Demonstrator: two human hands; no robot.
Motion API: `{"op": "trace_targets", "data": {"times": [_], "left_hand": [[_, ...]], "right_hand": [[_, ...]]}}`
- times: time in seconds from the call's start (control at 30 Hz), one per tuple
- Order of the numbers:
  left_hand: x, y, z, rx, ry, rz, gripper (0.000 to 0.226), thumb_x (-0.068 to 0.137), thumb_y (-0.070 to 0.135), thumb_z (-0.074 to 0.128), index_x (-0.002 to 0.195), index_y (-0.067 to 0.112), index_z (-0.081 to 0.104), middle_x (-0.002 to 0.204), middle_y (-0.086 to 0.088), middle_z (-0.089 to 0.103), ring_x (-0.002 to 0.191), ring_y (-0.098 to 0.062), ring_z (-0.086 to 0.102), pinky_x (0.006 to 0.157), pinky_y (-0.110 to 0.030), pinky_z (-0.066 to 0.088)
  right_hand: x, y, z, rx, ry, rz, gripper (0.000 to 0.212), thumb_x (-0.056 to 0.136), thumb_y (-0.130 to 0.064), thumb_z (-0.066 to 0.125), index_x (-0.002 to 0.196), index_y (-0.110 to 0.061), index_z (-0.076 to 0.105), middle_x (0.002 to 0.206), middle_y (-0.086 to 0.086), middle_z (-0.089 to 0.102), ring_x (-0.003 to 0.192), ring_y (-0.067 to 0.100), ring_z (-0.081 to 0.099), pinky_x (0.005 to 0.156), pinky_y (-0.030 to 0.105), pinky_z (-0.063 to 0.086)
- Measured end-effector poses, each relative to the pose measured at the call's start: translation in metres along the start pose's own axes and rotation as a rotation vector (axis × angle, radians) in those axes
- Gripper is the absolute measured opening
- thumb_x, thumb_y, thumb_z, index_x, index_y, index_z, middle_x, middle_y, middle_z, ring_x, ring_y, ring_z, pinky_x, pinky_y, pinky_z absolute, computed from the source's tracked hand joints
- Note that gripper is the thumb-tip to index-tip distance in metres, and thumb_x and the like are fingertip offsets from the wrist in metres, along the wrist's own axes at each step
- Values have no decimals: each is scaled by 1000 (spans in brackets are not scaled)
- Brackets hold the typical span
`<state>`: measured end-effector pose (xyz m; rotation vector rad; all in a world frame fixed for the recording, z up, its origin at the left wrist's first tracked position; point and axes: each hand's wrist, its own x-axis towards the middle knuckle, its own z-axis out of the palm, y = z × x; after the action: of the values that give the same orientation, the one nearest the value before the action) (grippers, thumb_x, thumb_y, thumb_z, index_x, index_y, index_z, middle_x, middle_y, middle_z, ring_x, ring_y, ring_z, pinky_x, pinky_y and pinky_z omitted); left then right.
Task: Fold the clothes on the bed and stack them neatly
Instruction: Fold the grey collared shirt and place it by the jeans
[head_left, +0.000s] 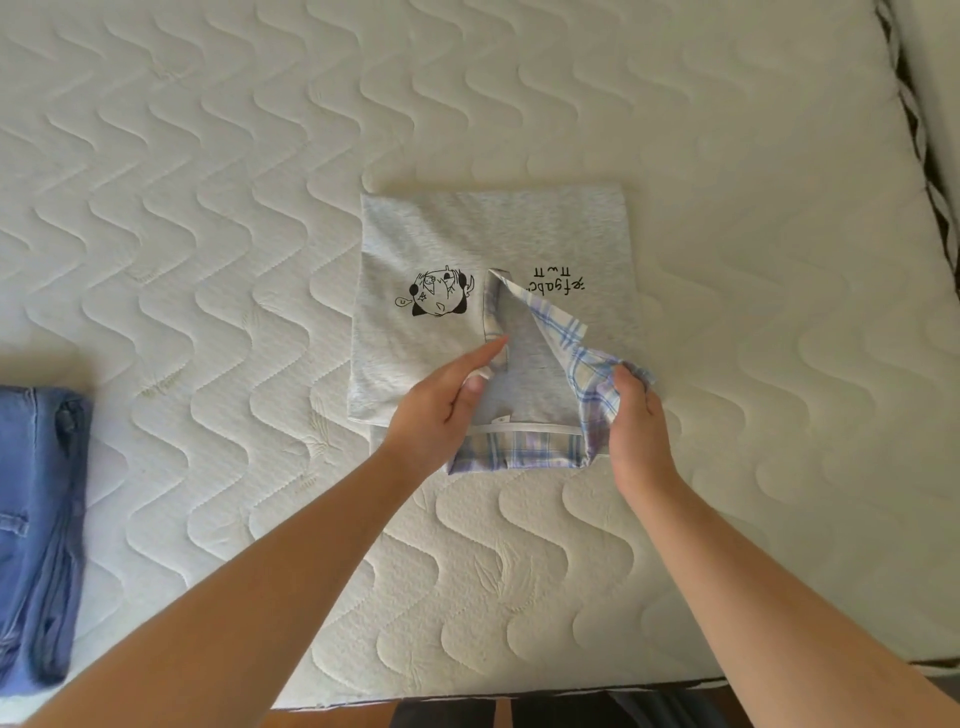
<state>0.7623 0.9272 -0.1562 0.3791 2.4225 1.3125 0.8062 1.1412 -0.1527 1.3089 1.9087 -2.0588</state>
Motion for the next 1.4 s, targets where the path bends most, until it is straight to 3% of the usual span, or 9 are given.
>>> {"op": "trace_targets", "data": {"times": [0.17, 0.3, 0.47, 0.67, 0.77, 0.9, 1.1, 1.2, 1.4], "left_hand": [[-2, -24, 2, 527, -149, -44, 52, 92, 22, 61, 143, 21, 48, 137, 0, 58, 128, -22, 52, 110, -33, 33], [10, -13, 19, 737, -67, 0, 60, 88, 21, 63, 145, 19, 43, 141, 1, 52, 131, -21, 46, 110, -38, 31], [38, 5, 41, 943, -102, -59, 68, 86, 7, 64, 147, 12, 33, 147, -6, 44, 134, -24, 42, 110, -40, 36], [51, 8, 36, 707, 14, -173, 18, 97, 13, 48, 108, 16, 63, 93, 0, 67, 83, -21, 59, 74, -31, 45], [40, 4, 27, 328, 124, -192, 17, 99, 28, 52, 105, 20, 67, 96, 7, 69, 80, -14, 60, 63, -28, 45], [29, -1, 21, 77, 187, -105, 16, 99, 28, 54, 110, 25, 66, 111, 14, 69, 89, -6, 64, 69, -24, 52], [36, -15, 29, 504, -144, -96, 41, 97, 29, 57, 138, 25, 50, 133, 0, 59, 126, -19, 50, 98, -38, 46], [38, -22, 26, 385, -199, -94, 52, 92, 13, 62, 139, 24, 44, 135, -2, 56, 127, -20, 47, 98, -32, 42], [30, -37, 2, 98, -42, -167, 28, 88, 13, 72, 113, 21, 62, 110, 8, 61, 100, -4, 62, 85, -10, 47]], "right_hand": [[2, 2, -2, -66, -16, 5, 20, 99, -29, 49, 88, -38, 62, 77, -36, 66, 74, -24, 57, 60, -3, 39], [-1, 4, 0, -119, -66, -25, 31, 99, -29, 48, 101, 0, 60, 107, 8, 58, 95, 9, 54, 84, 39, 42], [-3, 5, 1, -125, -48, -5, 29, 98, -27, 50, 87, -6, 65, 94, 22, 66, 92, 23, 56, 64, 18, 47], [-2, 3, -3, -100, -35, 2, 33, 96, -28, 52, 97, 4, 61, 107, 29, 58, 83, 18, 59, 55, 16, 45], [-3, 1, -3, -68, -34, 9, 46, 97, -25, 51, 109, 19, 49, 106, 31, 47, 90, 36, 46, 67, 40, 39], [-6, 2, -3, -36, -38, 40, 44, 97, -26, 51, 110, 17, 50, 110, 29, 47, 92, 32, 49, 73, 38, 40], [-8, 11, -4, -304, -103, -95, 34, 98, -38, 48, 87, -11, 66, 89, 10, 72, 82, 16, 67, 72, 40, 47], [-8, 11, -2, -545, -305, -499, 37, 102, -33, 37, 129, -21, 60, 124, -23, 58, 113, -17, 49, 100, 13, 38], [14, 18, 16, -999, -554, -693, 38, 105, -28, 39, 142, -23, 50, 146, -10, 49, 141, 10, 35, 116, 33, 23]]}}
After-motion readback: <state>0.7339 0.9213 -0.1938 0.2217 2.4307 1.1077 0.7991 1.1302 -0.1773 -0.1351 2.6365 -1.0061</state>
